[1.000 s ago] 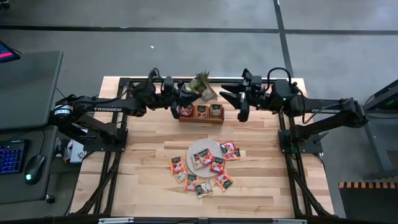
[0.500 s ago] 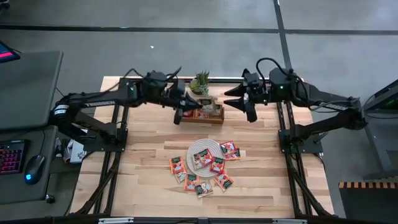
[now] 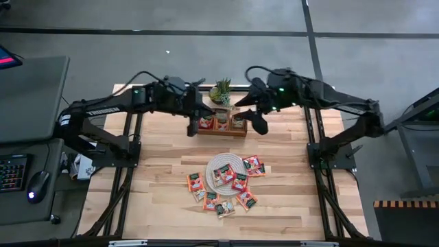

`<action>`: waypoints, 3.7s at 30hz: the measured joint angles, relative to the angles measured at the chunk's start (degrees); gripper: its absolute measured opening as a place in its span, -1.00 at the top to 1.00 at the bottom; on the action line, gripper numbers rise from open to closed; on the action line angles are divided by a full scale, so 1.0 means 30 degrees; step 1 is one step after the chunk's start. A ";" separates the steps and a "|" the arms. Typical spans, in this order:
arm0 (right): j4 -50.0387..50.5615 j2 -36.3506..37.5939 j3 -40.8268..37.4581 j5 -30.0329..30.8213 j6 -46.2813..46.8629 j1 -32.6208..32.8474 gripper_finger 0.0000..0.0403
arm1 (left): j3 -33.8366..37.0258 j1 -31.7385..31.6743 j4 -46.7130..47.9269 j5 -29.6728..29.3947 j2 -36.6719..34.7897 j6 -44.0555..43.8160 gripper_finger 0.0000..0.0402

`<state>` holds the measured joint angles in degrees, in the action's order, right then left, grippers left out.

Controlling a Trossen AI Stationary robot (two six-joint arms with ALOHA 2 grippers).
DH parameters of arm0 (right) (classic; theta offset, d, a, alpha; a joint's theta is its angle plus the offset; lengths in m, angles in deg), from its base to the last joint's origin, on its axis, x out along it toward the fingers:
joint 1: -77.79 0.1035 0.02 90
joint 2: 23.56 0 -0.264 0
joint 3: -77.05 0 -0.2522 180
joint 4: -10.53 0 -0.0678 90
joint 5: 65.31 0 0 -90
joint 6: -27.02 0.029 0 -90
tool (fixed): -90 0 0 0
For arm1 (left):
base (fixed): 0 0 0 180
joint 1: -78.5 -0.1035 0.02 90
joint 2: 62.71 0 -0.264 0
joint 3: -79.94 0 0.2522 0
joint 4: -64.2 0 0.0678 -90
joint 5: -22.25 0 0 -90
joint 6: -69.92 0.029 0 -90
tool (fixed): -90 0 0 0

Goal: Pick & Place Tea
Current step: Put the light brown tea bag into the right section of the wooden organizer

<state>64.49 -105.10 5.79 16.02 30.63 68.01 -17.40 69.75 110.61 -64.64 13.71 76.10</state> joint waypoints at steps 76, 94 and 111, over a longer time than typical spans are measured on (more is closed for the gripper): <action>0.9969 -0.5549 0.6818 0.2459 -0.4388 -0.1676 1.00 | 0.0001 -0.0206 0.4652 -0.6680 -0.4200 -0.1242 -0.16; 0.5981 -0.5425 0.0848 0.1352 -0.4715 -0.3404 1.00 | 0.2912 -0.0206 0.6562 -0.7207 -0.8480 -0.3863 -0.16; 0.0146 -0.5432 -0.5911 0.1437 -0.4004 -0.4171 1.00 | 0.8054 -0.0206 0.3611 -0.6575 -1.2117 -0.5666 -0.16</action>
<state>64.92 -121.40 -11.94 20.33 18.61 55.49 6.76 69.13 121.44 -84.37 -22.64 59.10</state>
